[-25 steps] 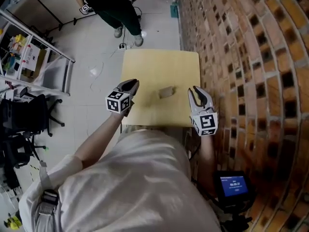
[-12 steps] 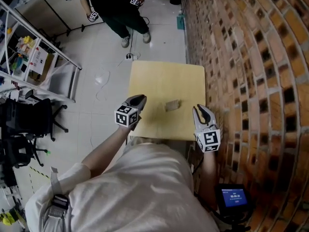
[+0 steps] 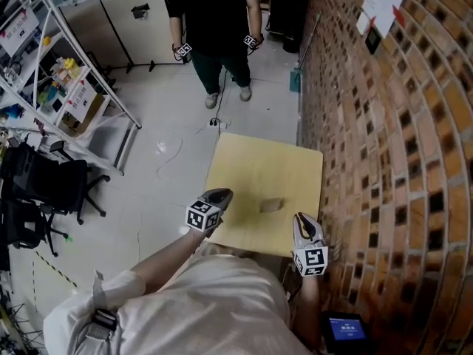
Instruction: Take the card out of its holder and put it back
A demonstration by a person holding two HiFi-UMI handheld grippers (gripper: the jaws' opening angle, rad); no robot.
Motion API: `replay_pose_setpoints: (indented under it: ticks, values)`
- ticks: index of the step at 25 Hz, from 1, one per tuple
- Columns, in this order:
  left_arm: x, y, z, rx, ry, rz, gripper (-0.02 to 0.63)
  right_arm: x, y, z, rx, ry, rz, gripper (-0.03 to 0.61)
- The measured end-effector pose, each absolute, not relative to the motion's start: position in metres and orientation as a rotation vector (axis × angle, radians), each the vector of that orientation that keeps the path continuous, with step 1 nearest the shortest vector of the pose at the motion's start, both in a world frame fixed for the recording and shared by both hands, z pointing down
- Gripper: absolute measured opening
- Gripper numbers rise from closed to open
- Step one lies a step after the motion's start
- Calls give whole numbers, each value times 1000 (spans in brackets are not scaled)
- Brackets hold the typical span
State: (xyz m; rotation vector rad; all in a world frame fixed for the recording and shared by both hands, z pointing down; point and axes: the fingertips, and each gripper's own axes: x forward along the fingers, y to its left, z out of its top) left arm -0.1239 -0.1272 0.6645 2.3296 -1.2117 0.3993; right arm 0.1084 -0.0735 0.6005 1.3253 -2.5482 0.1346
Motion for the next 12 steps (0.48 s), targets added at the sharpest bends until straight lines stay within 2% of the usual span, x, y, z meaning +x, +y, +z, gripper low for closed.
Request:
replay_pose_setpoints:
  ticks: [12]
  values:
    - [-115, -99, 679, 2305, -1158, 448, 48, 108, -49, 619, 1336, -2539, 225, 20]
